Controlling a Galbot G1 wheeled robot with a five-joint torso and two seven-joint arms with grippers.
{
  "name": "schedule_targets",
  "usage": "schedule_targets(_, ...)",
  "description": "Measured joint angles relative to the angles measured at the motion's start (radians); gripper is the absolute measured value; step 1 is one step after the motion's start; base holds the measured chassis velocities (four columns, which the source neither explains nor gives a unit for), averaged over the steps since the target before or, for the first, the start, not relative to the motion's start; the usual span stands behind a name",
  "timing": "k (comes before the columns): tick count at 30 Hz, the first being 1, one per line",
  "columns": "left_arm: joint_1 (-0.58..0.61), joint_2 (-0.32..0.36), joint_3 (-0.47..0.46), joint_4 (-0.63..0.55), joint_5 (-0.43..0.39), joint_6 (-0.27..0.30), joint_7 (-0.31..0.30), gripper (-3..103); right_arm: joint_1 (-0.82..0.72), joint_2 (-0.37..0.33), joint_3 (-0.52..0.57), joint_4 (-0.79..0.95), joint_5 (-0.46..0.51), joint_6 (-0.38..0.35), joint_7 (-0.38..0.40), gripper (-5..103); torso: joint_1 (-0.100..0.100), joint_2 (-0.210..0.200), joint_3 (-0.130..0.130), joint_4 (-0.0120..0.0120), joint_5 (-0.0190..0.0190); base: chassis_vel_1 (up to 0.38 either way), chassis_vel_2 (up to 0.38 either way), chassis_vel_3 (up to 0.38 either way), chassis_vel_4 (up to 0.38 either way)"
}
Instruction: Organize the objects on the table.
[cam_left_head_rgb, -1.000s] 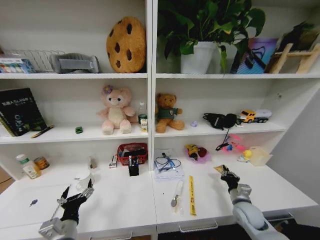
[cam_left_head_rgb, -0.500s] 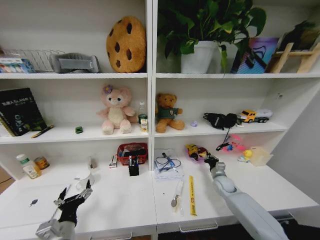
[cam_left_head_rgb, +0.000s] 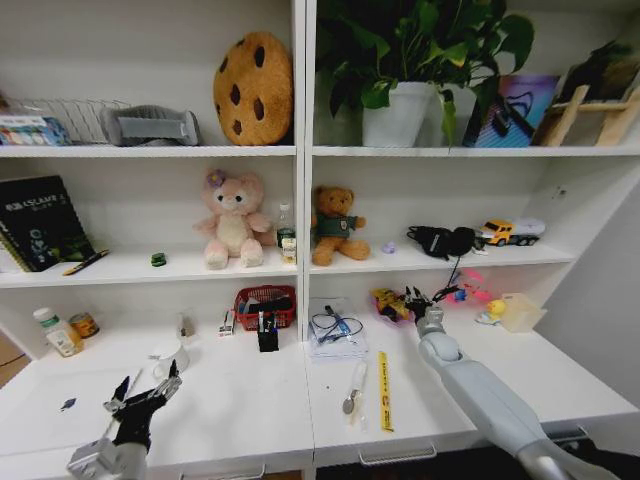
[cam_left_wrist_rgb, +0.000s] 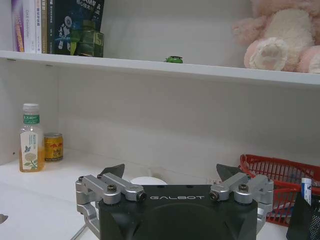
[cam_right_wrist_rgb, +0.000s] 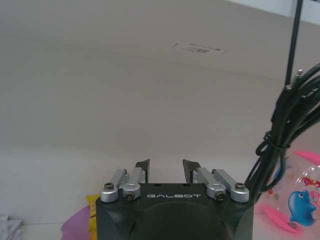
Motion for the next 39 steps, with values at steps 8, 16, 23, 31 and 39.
schedule_targets(8,0.000,-0.001,-0.002,-0.005,-0.004,-0.004,0.000,100,-0.229,-0.051,0.152,0.234,0.003,-0.039,0.010,61,0.000,0.000,0.000,0.0000,0.0001,0.000,0.000,0.000,0.000)
schedule_targets(16,-0.002,0.000,-0.004,-0.013,-0.007,-0.013,0.004,100,-0.673,-0.054,0.465,0.565,-0.067,-0.006,-0.059,94,0.000,0.000,0.000,-0.0001,0.0001,0.000,0.000,0.000,0.000)
schedule_targets(23,-0.006,0.028,-0.005,-0.030,0.005,0.010,-0.005,100,-1.022,0.036,0.755,0.792,-0.127,0.134,-0.138,100,0.000,0.000,0.000,-0.0001,0.0000,0.000,0.000,0.000,0.000)
schedule_targets(31,-0.019,0.074,-0.017,-0.025,0.044,0.060,-0.044,100,-1.224,0.211,0.894,0.851,-0.235,0.329,-0.176,100,0.000,0.000,0.000,0.0001,0.0000,0.000,0.000,0.000,0.000)
schedule_targets(39,-0.021,0.079,-0.013,-0.027,0.036,0.048,-0.034,100,-1.237,0.266,0.906,0.850,-0.246,0.377,-0.170,100,0.000,0.000,0.000,0.0003,0.0001,0.000,0.000,0.000,0.000)
